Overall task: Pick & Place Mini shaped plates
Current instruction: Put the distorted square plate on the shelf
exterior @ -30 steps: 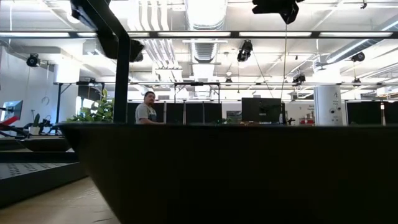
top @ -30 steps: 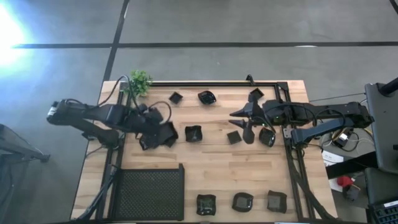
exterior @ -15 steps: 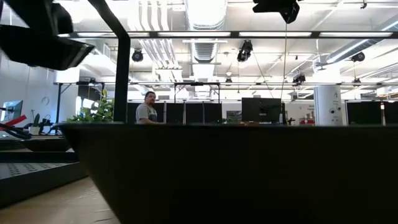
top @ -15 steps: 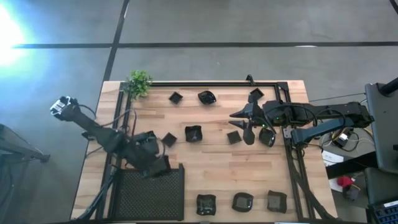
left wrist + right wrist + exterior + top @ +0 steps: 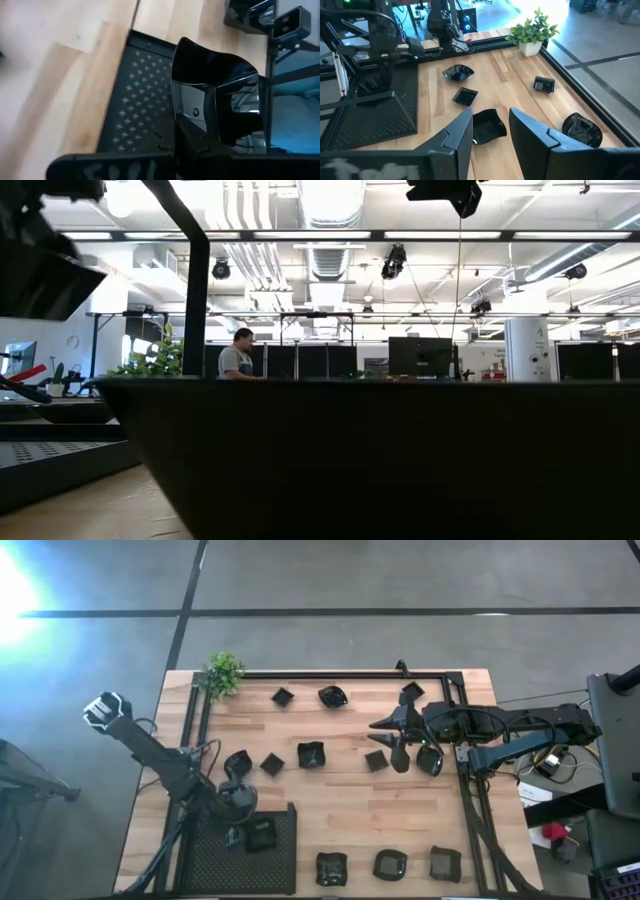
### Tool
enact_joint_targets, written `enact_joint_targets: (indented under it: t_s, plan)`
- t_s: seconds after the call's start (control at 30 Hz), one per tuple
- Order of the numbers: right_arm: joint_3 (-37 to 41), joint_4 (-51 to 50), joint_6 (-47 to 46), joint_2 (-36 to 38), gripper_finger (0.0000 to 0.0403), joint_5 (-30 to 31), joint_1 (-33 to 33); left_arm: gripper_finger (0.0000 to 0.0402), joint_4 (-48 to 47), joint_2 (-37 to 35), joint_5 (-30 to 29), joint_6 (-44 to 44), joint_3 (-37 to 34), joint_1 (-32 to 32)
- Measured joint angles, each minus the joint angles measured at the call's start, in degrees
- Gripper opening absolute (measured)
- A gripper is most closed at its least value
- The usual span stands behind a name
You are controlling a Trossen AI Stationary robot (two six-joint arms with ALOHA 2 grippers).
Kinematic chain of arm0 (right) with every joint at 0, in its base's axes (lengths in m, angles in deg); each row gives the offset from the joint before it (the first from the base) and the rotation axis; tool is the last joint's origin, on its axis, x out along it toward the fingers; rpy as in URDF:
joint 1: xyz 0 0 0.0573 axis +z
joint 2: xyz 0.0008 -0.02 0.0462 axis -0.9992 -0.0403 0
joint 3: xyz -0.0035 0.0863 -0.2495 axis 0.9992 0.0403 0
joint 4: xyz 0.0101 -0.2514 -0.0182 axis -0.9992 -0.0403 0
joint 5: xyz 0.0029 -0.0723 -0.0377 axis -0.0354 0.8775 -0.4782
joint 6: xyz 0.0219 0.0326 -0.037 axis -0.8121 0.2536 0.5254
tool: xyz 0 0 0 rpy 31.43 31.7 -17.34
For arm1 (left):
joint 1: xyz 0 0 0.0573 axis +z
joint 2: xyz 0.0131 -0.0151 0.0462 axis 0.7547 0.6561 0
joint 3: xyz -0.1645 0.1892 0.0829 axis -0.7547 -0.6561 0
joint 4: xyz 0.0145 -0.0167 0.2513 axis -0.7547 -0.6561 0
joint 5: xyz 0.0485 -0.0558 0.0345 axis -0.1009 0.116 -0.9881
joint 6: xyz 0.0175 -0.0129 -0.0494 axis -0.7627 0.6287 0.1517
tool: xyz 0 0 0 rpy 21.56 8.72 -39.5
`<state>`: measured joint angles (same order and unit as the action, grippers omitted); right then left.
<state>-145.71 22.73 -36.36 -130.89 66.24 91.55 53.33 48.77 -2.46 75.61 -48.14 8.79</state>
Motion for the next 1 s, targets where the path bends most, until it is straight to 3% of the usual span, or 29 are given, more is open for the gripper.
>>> enact_joint_targets:
  t_s: [0.27, 0.63, 1.0]
  plan:
    - [0.0, 0.0, 0.1, 0.0, 0.0123, 0.0, 0.0, 0.0, 12.6, 7.2, 6.6, 1.7, -4.4, -0.1]
    - [0.0, 0.0, 0.0, 0.0, 0.0123, 0.0, 0.0, 0.0, 13.0, 19.7, 11.4, -0.2, 3.9, -1.4]
    - [0.0, 0.0, 0.0, 0.0, 0.0123, 0.0, 0.0, 0.0, 12.7, 22.0, 11.4, 0.8, 6.6, -3.4]
